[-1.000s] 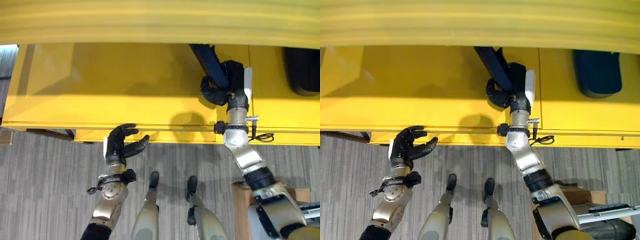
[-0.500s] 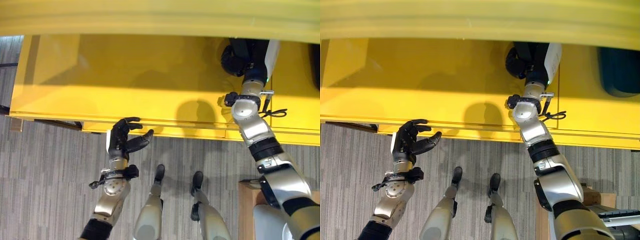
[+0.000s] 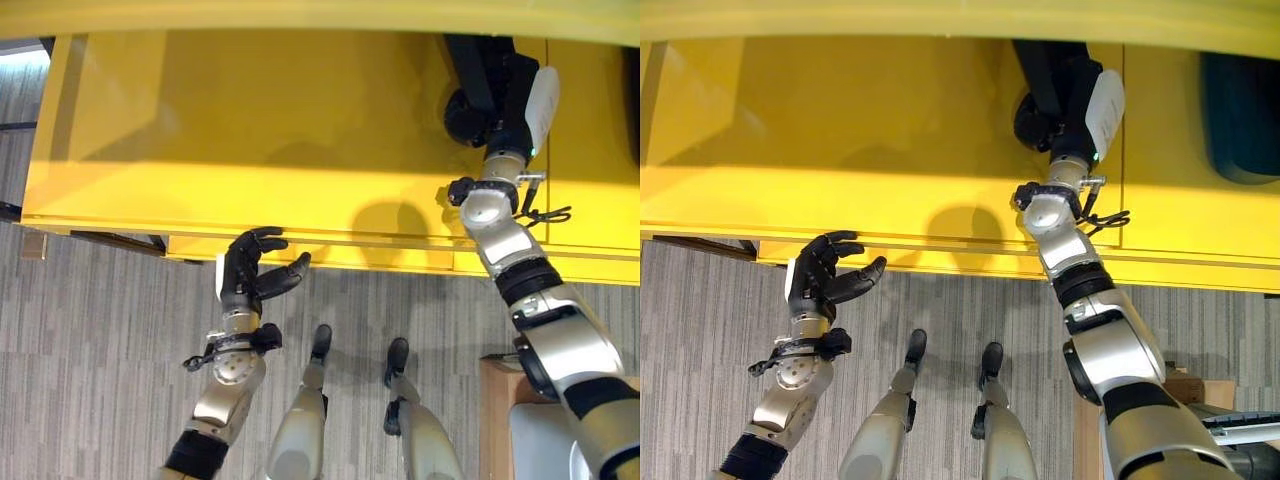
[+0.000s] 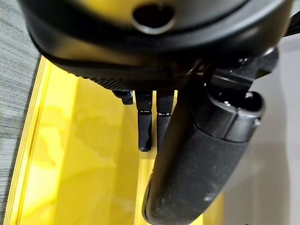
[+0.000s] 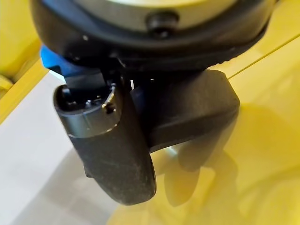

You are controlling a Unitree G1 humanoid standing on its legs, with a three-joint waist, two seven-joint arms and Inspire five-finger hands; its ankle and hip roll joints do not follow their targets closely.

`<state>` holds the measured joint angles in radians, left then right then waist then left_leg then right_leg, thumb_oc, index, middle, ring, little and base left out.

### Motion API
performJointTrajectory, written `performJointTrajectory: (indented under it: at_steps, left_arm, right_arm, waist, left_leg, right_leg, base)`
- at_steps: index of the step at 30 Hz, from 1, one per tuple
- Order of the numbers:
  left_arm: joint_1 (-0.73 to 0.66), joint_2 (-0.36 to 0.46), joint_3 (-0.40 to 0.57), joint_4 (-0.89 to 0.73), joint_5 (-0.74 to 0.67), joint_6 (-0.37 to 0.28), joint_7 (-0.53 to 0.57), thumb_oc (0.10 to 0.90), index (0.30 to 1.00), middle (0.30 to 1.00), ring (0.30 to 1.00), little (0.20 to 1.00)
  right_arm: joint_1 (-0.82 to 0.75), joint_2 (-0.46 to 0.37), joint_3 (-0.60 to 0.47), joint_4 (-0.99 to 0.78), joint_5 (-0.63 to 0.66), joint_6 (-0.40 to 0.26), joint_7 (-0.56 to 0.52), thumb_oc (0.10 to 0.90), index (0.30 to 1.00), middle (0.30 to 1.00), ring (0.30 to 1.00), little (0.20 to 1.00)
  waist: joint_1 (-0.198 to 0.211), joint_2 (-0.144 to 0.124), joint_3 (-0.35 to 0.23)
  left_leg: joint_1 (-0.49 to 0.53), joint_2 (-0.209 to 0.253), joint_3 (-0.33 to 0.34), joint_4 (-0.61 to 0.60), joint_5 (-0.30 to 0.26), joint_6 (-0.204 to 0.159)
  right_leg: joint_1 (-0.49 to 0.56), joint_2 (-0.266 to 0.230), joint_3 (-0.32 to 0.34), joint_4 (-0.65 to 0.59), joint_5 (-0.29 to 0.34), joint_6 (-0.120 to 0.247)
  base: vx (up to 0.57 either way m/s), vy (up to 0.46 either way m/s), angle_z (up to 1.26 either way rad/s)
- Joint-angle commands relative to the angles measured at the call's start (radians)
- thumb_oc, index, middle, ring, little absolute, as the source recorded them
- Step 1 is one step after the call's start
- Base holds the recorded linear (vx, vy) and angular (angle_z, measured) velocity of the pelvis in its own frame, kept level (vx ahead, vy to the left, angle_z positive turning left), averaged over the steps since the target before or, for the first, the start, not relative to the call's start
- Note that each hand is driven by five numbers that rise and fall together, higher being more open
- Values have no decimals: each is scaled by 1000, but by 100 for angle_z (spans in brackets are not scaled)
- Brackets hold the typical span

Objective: Move parts from the plastic box to the shelf.

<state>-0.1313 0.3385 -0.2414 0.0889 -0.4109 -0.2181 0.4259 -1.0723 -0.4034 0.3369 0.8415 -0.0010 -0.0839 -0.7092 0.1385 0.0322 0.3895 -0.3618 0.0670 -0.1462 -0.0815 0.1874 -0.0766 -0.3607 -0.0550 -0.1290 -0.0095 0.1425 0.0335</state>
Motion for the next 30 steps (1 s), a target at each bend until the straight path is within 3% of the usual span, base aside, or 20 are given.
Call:
performJointTrajectory:
  at_steps: [1,3,7,10,14,21,30]
  left_arm:
    - [-41,35,7,-39,4,-36,15,900,1000,1000,1000,1000]
    - [-50,38,3,-39,5,-39,15,900,1000,1000,1000,1000]
    - [-77,45,-7,-23,1,-42,18,900,1000,1000,1000,1000]
    - [-91,59,-19,-27,-6,-43,15,900,1000,1000,1000,1000]
    - [-96,62,-33,-28,-18,-41,4,900,1000,1000,1000,1000]
    - [-94,63,-44,-26,-29,-37,-2,900,1000,1000,1000,1000]
    - [-93,64,-64,-25,-37,-24,1,900,1000,1000,1000,1000]
  right_arm:
    - [93,121,38,135,151,45,136,400,300,300,300,300]
    - [95,137,50,139,156,44,152,400,300,300,300,300]
    - [78,159,57,163,182,37,167,400,300,300,300,300]
    - [59,193,53,217,225,33,185,400,300,300,300,300]
    - [35,198,33,290,273,36,203,400,300,300,300,300]
    - [23,194,-11,354,348,32,203,400,300,300,300,300]
    - [18,197,-54,414,414,32,178,400,300,300,300,300]
  waist:
    - [15,1,40]
    - [16,0,52]
    - [21,-9,83]
    - [31,4,107]
    - [45,20,113]
    - [54,36,121]
    - [59,40,130]
  left_leg:
    - [55,24,5,-6,-54,-6]
    - [57,27,15,9,-55,0]
    - [-34,-5,16,180,-124,14]
    - [-97,-33,16,326,-197,21]
    - [-138,-43,15,422,-242,32]
    - [-147,-54,14,464,-268,41]
    - [-141,-59,19,462,-275,47]
  right_leg:
    - [14,-125,64,87,-34,90]
    - [7,-127,67,109,-43,87]
    - [-37,-135,82,188,-64,79]
    - [-99,-123,102,304,-106,69]
    - [-138,-121,116,385,-144,66]
    - [-148,-127,125,416,-160,65]
    - [-139,-132,127,398,-153,68]
  base:
    - [-11,32,-2]
    - [-55,21,-6]
    - [-102,6,-1]
    - [-80,54,5]
    - [-33,41,-9]
    - [0,7,-2]
    - [2,2,1]
